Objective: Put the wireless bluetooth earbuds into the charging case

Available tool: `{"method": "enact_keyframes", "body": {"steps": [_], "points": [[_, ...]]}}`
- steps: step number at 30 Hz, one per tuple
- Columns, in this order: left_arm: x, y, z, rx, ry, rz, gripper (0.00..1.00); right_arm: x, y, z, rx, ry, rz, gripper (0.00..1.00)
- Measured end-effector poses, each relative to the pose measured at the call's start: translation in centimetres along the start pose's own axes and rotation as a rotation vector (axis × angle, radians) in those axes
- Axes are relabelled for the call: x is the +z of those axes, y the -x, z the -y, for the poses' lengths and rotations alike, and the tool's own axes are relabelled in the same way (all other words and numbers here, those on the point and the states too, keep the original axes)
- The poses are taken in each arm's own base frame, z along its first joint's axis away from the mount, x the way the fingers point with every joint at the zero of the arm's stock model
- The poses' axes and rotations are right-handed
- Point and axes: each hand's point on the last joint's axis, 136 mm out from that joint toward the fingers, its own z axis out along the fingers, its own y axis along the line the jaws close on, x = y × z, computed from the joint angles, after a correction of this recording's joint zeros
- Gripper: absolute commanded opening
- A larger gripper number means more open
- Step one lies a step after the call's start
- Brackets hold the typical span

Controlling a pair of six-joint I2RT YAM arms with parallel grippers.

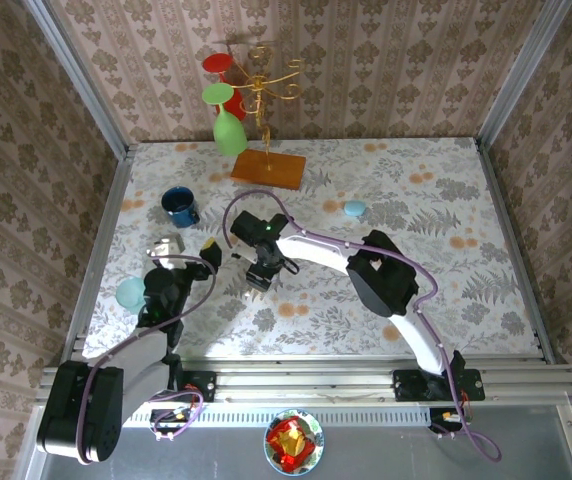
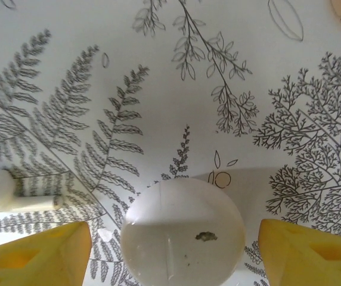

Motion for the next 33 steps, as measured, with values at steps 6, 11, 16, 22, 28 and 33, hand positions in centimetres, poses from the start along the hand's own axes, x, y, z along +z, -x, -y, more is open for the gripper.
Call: {"method": "enact_keyframes", "body": {"steps": [6, 11, 16, 22, 28, 33], "points": [[0.1, -0.6, -0.2, 0.0, 0.006, -0.021, 1.0, 0.6, -0.5, 0.1, 0.006, 0.005, -0.038, 0.53], [0.2, -1.1, -0.3, 0.0, 0.01, -0.037, 1.0, 0.3, 0.0, 0.2, 0.031, 0.005, -0.035, 0.45], [0.3, -1.3, -0.2, 0.0, 0.005, -0.046, 1.0, 0.5, -0.1, 0.5, 0.091, 0.003, -0.024, 0.45], [0.6, -1.7, 0.0, 0.0, -0.011, -0.054, 1.0, -0.3, -1.7, 2.8, 0.284, 0.002, 0.039, 0.45], [1.4, -2.0, 1.7, 0.008, -0.063, -0.039, 1.0, -4.5, -2.9, 7.4, 0.581, -0.003, 0.246, 0.45], [2.3, -1.6, 5.4, 0.01, -0.187, -0.021, 1.0, -8.6, -4.1, 10.7, 0.85, 0.038, 0.477, 0.45]]}}
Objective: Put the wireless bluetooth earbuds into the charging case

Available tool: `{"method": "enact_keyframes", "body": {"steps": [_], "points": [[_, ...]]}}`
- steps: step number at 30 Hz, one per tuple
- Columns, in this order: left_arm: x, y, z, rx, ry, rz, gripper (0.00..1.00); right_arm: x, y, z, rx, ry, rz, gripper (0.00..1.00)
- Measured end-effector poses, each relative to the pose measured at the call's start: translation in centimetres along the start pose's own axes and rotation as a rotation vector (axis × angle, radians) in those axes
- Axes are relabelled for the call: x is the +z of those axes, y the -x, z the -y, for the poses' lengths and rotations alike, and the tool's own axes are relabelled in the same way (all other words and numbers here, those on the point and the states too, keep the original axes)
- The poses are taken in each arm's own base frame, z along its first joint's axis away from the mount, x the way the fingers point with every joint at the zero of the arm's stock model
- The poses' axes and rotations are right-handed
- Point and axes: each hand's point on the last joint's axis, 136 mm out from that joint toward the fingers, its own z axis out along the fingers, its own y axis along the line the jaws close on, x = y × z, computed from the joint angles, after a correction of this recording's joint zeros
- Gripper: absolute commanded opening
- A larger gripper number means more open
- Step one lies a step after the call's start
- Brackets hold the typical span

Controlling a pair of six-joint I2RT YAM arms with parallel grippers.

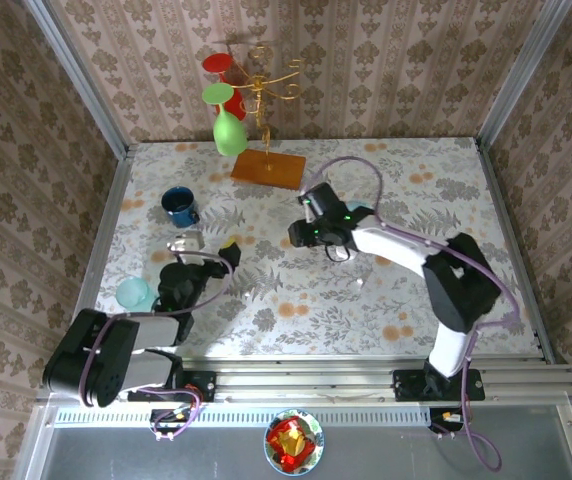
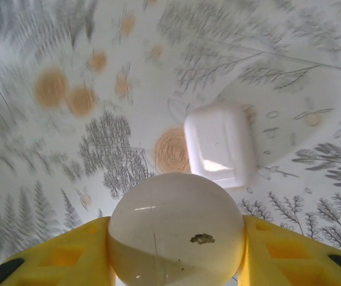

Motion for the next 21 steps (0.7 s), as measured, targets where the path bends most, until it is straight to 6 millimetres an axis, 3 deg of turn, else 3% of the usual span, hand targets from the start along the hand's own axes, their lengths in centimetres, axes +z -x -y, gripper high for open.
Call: {"method": "enact_keyframes", "body": {"steps": [8, 15, 21], "points": [[1.8, 1.7, 9.4, 0.065, -0.267, 0.051, 1.0, -3.7, 1.5, 1.1, 0.353, 0.162, 0.227, 0.46], [3.0, 1.3, 13.3, 0.105, -0.358, 0.045, 0.93, -6.3, 1.8, 0.7, 0.569, 0.297, 0.334, 0.46], [3.8, 1.3, 16.0, 0.118, -0.415, 0.049, 0.84, -7.4, 2.3, 0.3, 0.693, 0.382, 0.376, 0.46]]}}
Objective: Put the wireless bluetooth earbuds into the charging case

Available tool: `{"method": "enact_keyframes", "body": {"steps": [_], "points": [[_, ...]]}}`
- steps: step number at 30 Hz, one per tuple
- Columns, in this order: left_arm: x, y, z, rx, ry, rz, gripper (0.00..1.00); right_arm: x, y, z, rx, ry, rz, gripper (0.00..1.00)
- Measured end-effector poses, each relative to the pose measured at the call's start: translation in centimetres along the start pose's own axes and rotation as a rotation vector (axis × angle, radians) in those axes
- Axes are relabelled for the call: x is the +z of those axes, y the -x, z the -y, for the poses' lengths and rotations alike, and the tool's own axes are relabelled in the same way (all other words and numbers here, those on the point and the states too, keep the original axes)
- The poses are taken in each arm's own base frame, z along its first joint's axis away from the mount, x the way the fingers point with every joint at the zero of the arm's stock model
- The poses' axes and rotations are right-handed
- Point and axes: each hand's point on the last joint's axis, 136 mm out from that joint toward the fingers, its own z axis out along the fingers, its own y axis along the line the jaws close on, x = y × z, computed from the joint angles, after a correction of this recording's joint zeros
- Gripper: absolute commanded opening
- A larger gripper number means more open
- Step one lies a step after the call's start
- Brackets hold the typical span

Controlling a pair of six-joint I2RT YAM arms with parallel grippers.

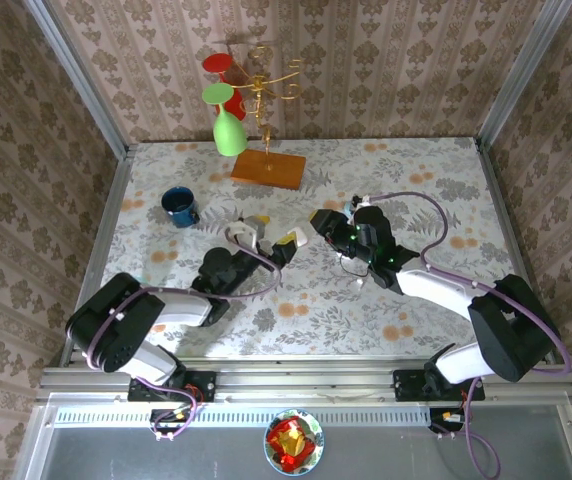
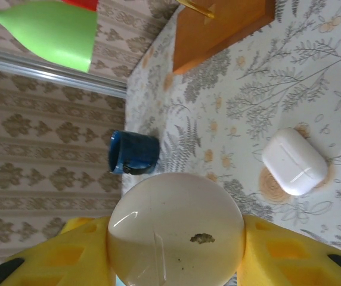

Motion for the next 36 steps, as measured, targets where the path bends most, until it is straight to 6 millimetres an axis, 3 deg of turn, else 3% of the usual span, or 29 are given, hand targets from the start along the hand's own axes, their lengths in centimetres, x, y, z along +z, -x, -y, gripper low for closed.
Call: {"method": "enact_keyframes", "body": {"steps": [8, 14, 20, 27, 36], "points": [[1.9, 0.5, 2.7, 0.022, -0.088, 0.014, 0.84, -0.2, 0.3, -0.7, 0.094, 0.057, 0.009, 0.46], [2.8, 0.6, 3.4, 0.039, -0.116, 0.016, 0.73, -0.4, 0.1, -2.8, 0.123, 0.148, -0.02, 0.46], [3.7, 0.8, 3.6, 0.043, -0.128, 0.023, 0.69, -0.6, -0.2, -4.2, 0.139, 0.211, -0.055, 0.46], [4.3, 0.6, 3.6, 0.046, -0.128, 0.02, 0.58, -0.3, -0.9, -4.6, 0.16, 0.243, -0.1, 0.46], [4.4, 0.5, 3.4, 0.062, -0.118, 0.019, 0.32, -0.1, -1.4, -4.7, 0.163, 0.258, -0.129, 0.46]]}}
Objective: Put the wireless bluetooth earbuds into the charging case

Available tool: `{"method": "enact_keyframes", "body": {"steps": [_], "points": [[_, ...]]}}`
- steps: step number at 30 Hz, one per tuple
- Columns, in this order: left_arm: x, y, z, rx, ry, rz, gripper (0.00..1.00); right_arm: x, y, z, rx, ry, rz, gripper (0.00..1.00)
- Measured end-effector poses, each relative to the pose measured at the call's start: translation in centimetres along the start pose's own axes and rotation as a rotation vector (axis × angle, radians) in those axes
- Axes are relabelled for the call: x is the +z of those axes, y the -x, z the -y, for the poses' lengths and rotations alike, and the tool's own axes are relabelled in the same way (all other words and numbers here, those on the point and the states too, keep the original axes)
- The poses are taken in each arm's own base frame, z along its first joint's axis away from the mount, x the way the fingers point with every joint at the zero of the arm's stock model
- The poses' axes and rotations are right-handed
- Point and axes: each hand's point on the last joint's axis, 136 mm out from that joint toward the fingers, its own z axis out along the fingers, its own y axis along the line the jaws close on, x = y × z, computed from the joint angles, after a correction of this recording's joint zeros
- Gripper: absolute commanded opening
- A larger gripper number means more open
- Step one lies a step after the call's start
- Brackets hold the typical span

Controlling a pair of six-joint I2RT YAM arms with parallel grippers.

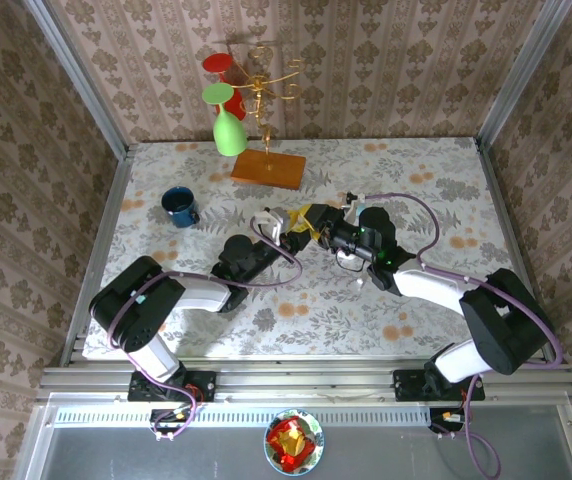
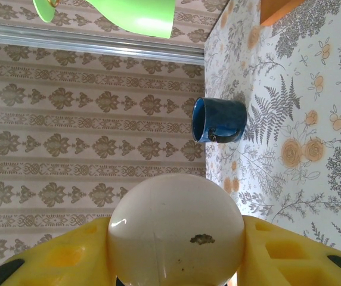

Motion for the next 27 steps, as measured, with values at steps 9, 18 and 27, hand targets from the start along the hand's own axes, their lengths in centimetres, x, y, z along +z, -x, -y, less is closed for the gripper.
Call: {"method": "enact_keyframes", "body": {"steps": [9, 18, 27], "points": [[0.0, -0.1, 0.1, 0.027, -0.006, -0.003, 0.28, 0.0, 0.2, 0.1, -0.015, -0.005, 0.008, 0.6], [-1.6, -0.9, 1.1, 0.026, -0.098, -0.035, 0.27, -1.9, 0.8, -1.0, -0.14, -0.032, 0.038, 0.79], [-5.0, -1.3, 3.4, 0.026, -0.29, -0.067, 0.2, -4.7, 0.5, -4.3, -0.68, -0.117, -0.033, 0.73]]}}
